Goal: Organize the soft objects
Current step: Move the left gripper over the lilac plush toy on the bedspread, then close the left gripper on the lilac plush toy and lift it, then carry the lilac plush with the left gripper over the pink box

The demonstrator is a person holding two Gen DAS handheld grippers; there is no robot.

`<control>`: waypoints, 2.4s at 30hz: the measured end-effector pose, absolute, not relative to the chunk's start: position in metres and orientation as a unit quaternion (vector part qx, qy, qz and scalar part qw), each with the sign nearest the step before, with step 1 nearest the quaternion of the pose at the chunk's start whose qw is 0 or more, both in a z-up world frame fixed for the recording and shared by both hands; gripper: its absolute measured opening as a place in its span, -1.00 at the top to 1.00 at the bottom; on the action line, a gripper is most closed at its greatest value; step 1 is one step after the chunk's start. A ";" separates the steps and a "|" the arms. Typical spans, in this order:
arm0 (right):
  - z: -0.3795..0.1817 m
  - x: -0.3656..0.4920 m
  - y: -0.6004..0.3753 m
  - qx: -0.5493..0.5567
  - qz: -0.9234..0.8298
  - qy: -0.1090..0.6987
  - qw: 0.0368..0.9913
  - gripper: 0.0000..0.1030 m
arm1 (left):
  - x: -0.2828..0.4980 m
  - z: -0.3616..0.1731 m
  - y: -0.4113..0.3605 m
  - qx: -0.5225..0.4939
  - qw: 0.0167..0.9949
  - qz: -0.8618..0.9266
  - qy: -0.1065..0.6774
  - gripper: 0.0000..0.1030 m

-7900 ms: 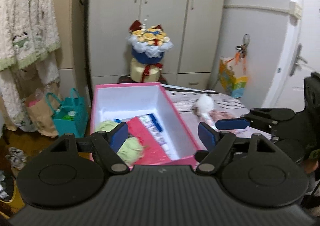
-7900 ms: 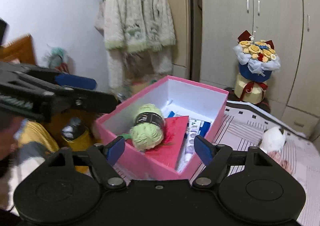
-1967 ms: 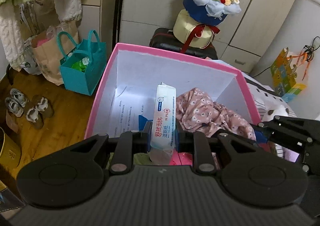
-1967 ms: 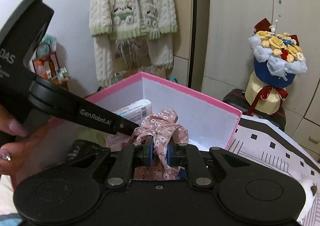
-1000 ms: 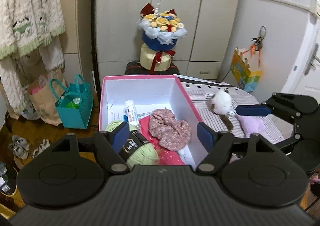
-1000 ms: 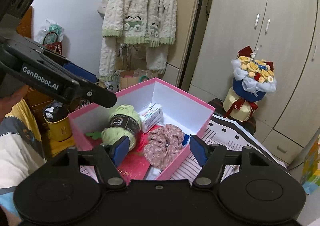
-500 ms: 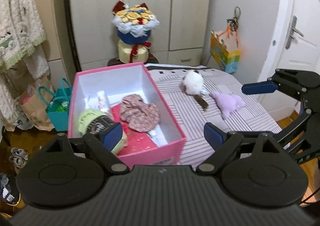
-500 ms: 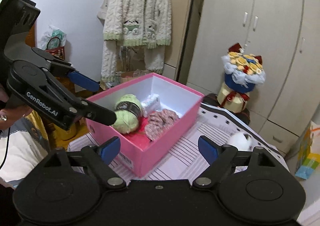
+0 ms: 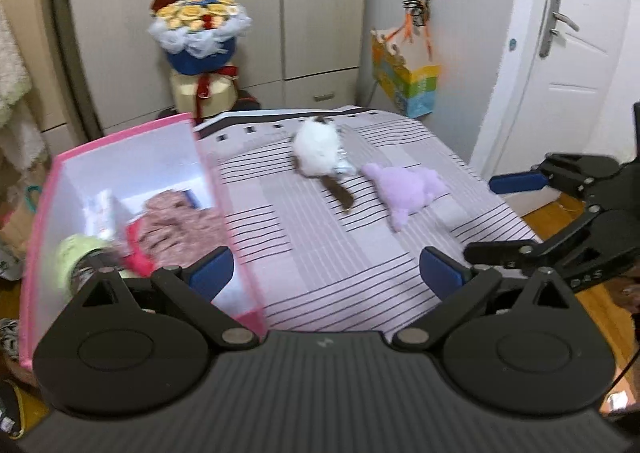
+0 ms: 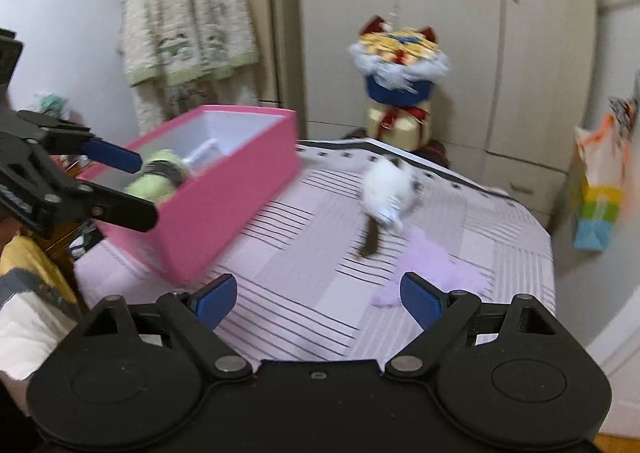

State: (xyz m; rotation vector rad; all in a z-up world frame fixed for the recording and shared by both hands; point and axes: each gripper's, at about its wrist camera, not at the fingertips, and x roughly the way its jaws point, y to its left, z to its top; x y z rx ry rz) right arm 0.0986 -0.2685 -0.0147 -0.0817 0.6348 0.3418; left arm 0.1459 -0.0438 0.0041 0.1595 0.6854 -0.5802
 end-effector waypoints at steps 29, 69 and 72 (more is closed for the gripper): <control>-0.120 0.208 -0.355 0.111 0.097 0.352 0.924 -0.78 | 0.277 -0.114 -0.189 -0.063 0.873 -0.281 0.394 -0.35; -0.075 0.094 -0.266 0.006 0.099 0.348 0.932 -0.82 | 0.166 -0.081 -0.135 -0.046 0.838 -0.340 0.424 0.06; -0.068 0.080 -0.254 -0.004 0.106 0.346 0.932 -0.82 | 0.150 -0.073 -0.124 -0.040 0.840 -0.342 0.418 0.06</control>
